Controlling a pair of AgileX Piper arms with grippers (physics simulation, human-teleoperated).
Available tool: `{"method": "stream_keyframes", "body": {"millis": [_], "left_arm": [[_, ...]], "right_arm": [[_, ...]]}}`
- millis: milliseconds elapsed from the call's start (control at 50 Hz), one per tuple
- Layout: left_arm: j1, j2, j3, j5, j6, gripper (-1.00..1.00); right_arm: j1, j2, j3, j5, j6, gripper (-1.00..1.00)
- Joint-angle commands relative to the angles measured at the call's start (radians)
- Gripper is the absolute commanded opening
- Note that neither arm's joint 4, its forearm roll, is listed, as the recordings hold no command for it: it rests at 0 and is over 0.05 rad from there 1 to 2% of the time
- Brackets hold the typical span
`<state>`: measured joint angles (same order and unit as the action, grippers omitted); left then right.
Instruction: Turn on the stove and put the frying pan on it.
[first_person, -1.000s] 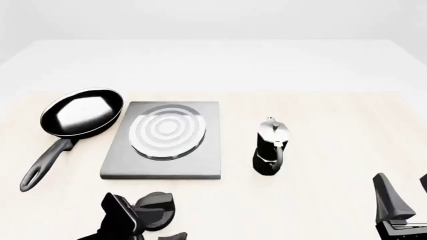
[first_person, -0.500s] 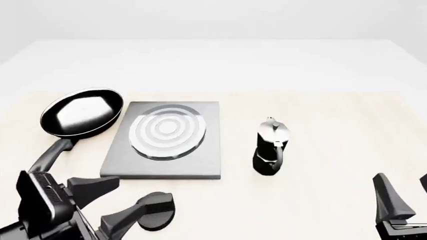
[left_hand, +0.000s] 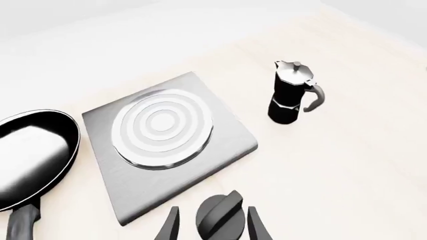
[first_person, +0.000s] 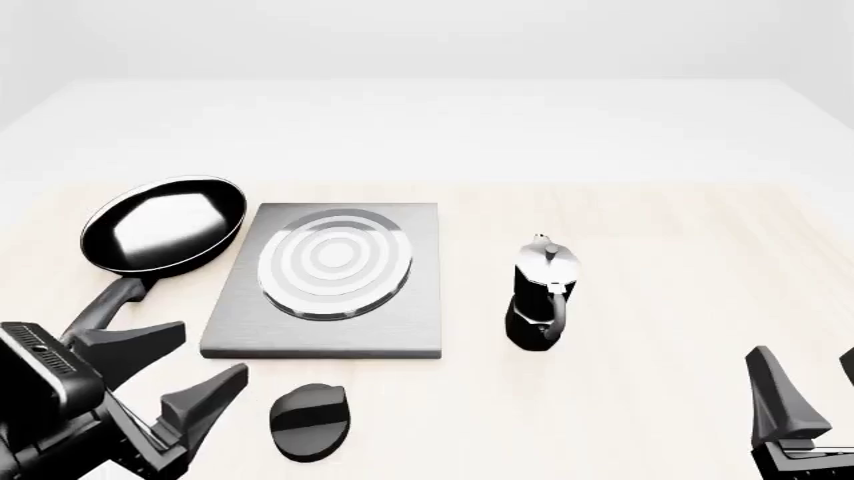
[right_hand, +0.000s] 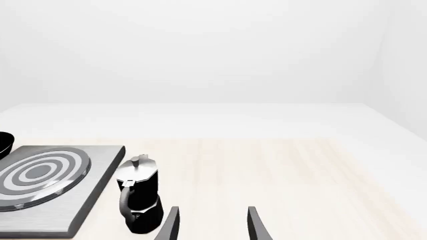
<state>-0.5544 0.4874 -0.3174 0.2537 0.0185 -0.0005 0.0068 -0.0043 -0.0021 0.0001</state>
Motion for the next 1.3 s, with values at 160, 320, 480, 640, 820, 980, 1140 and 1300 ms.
{"method": "stream_keyframes", "body": {"millis": [160,320,480,640,820,980,1140,1300], "left_arm": [[0.209,0.044,-0.049,0.004,0.112,1.00],[0.273,0.112,-0.090,-0.010,0.128,1.00],[0.347,0.160,-0.124,-0.025,0.178,1.00],[0.400,0.282,-0.169,-0.076,0.187,1.00],[0.475,0.358,-0.218,-0.090,0.244,1.00],[0.539,0.441,-0.264,-0.127,0.279,1.00],[0.574,0.530,-0.285,-0.184,0.305,1.00],[0.624,0.671,-0.362,-0.198,0.286,1.00]], "right_arm": [[0.000,0.000,0.000,0.000,0.000,1.00],[0.000,0.000,0.000,0.000,0.000,1.00],[0.000,0.000,0.000,0.000,0.000,1.00],[0.000,0.000,0.000,0.000,0.000,1.00],[0.000,0.000,0.000,0.000,0.000,1.00],[0.000,0.000,0.000,0.000,0.000,1.00],[0.000,0.000,0.000,0.000,0.000,1.00],[0.000,0.000,0.000,0.000,0.000,1.00]]}}
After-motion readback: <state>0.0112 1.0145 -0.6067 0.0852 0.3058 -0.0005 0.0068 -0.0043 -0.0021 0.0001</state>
